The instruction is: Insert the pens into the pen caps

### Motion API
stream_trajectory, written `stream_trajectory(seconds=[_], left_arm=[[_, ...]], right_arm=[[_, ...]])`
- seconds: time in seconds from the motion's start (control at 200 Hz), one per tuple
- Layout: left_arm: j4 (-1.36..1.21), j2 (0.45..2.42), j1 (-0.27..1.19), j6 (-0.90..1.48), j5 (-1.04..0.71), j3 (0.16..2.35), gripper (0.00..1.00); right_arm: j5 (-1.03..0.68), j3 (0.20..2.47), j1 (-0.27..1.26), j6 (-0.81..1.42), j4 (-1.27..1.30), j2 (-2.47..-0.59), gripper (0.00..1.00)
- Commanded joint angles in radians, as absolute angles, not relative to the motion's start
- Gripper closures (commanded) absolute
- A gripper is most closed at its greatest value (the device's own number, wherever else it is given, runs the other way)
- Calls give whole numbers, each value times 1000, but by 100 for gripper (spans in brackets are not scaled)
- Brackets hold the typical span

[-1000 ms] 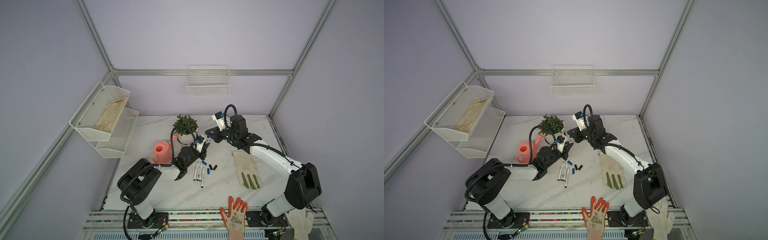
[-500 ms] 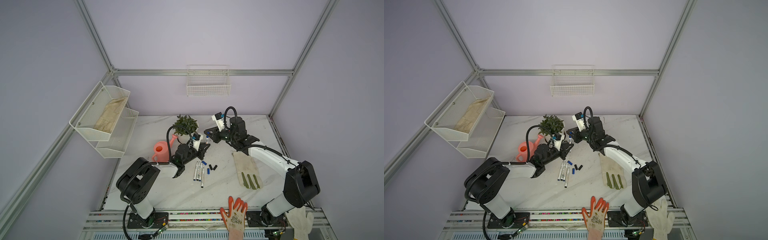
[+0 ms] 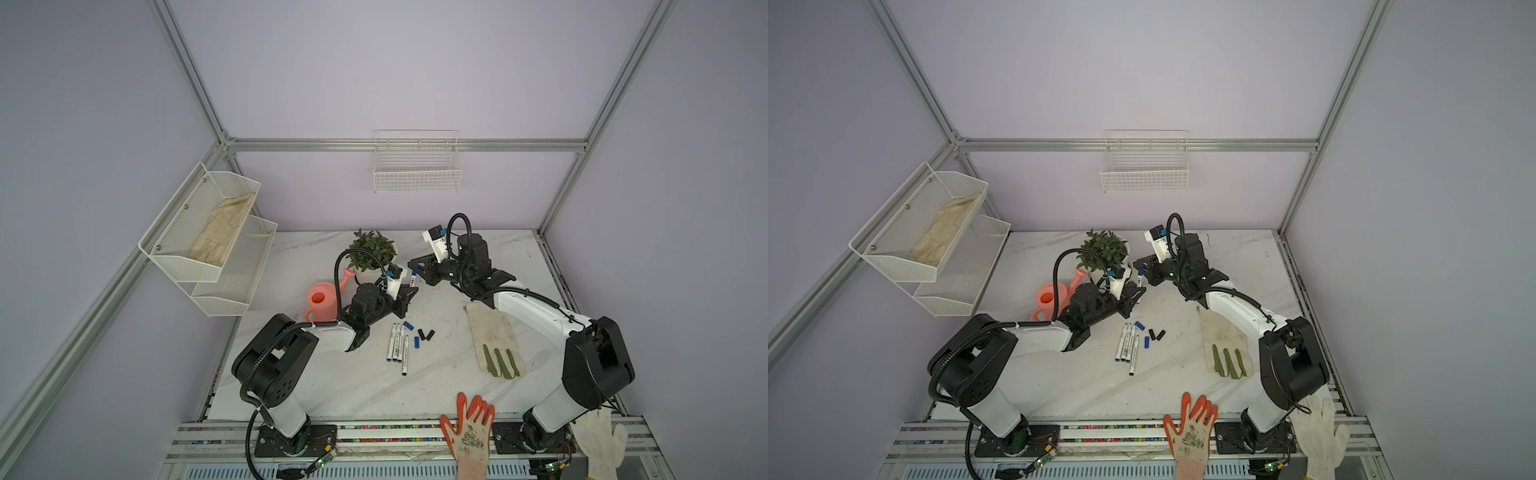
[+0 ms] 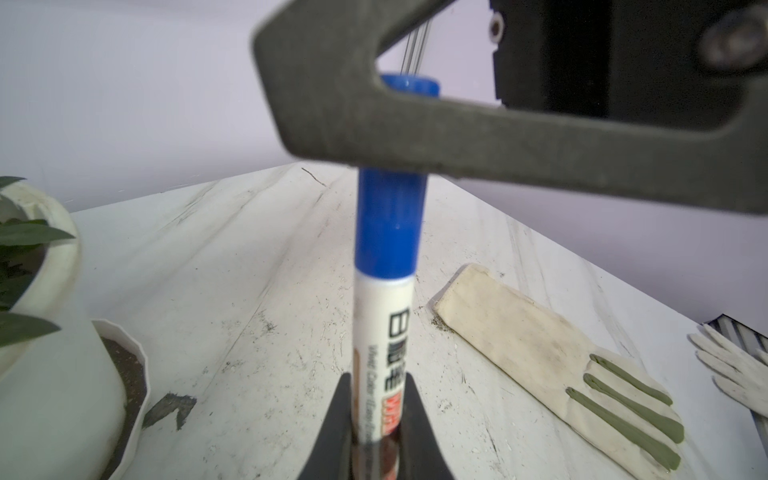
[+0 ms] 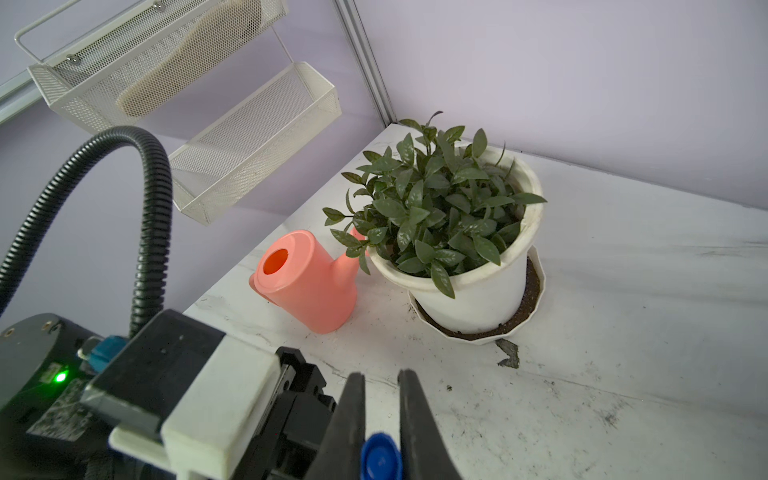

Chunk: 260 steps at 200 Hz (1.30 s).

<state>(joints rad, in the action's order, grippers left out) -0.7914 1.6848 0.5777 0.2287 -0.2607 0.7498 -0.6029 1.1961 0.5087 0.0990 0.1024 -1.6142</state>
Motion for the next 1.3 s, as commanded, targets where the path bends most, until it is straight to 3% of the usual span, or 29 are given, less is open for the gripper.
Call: stream_trajectory(seconds=[0.0, 0.18, 0.355, 0.56, 0.785, 1.295], left_arm=[[-1193, 1615, 414, 456, -40, 939, 100], [-1313, 1623, 360, 647, -267, 960, 100], [-1319, 1601, 354, 672, -407, 994, 100], [-1268, 1581, 357, 619, -259, 986, 100], [-1063, 1564, 439, 296, -6, 1043, 100], [-1111, 1629, 478, 222, 83, 1116, 100]], right_arm=[[-750, 1121, 536, 81, -263, -1648, 100], [-779, 1133, 505, 90, -263, -1648, 100], [-854, 1143, 464, 95, -256, -1632, 100], [-859, 1123, 463, 96, -258, -1618, 100], [-812, 1137, 519, 41, -312, -1640, 100], [-761, 1153, 569, 39, -346, -1717, 100]])
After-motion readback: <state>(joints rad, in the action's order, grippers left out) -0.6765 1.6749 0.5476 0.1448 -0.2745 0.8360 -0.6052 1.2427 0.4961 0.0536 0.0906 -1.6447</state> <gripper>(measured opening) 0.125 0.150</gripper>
